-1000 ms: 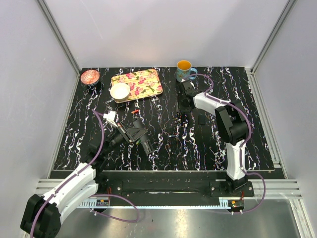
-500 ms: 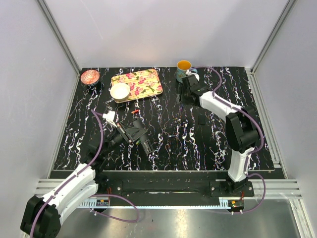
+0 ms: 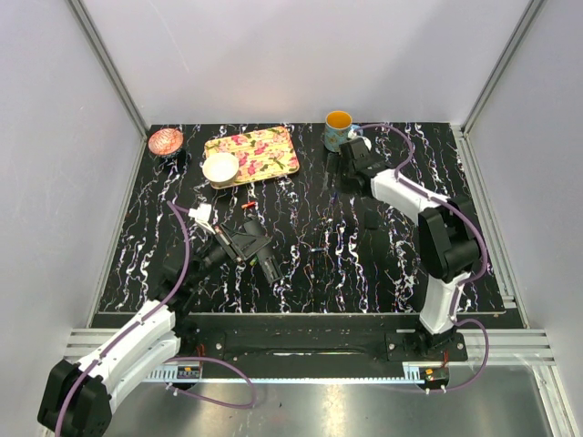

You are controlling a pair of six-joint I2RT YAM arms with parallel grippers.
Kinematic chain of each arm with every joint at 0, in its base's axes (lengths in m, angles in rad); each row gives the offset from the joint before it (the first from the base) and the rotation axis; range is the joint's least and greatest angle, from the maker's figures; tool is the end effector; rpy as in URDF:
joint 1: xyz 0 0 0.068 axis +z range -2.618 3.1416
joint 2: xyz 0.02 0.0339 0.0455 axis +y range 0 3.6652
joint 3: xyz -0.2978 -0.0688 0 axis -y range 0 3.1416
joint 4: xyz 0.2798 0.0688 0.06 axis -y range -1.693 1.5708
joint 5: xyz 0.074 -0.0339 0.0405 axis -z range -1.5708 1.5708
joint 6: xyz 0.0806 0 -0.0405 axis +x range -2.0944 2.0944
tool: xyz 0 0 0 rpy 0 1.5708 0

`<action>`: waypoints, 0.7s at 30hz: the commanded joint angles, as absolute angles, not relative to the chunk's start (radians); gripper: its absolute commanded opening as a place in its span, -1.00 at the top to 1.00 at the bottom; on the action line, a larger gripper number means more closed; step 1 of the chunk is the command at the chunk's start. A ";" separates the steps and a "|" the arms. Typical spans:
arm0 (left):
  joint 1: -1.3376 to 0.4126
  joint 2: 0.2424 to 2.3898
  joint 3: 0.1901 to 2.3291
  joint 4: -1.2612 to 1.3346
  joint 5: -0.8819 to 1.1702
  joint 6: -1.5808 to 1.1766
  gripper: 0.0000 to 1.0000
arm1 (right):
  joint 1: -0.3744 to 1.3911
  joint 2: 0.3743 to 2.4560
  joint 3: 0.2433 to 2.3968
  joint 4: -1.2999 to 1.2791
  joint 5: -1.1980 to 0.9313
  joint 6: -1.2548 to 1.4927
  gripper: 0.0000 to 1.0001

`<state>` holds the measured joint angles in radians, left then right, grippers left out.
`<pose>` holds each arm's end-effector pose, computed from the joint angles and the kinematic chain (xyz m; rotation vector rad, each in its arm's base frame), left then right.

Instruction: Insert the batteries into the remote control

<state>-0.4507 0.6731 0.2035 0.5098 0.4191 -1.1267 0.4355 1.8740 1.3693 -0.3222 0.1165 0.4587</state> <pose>0.1759 -0.1216 0.2320 -0.2109 1.7472 -1.5265 0.4456 0.1970 0.2016 0.0827 2.4076 0.2796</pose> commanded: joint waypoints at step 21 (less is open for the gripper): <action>-0.453 0.670 0.207 0.560 0.410 -1.124 1.00 | 0.433 2.204 1.735 -0.517 0.190 0.509 0.05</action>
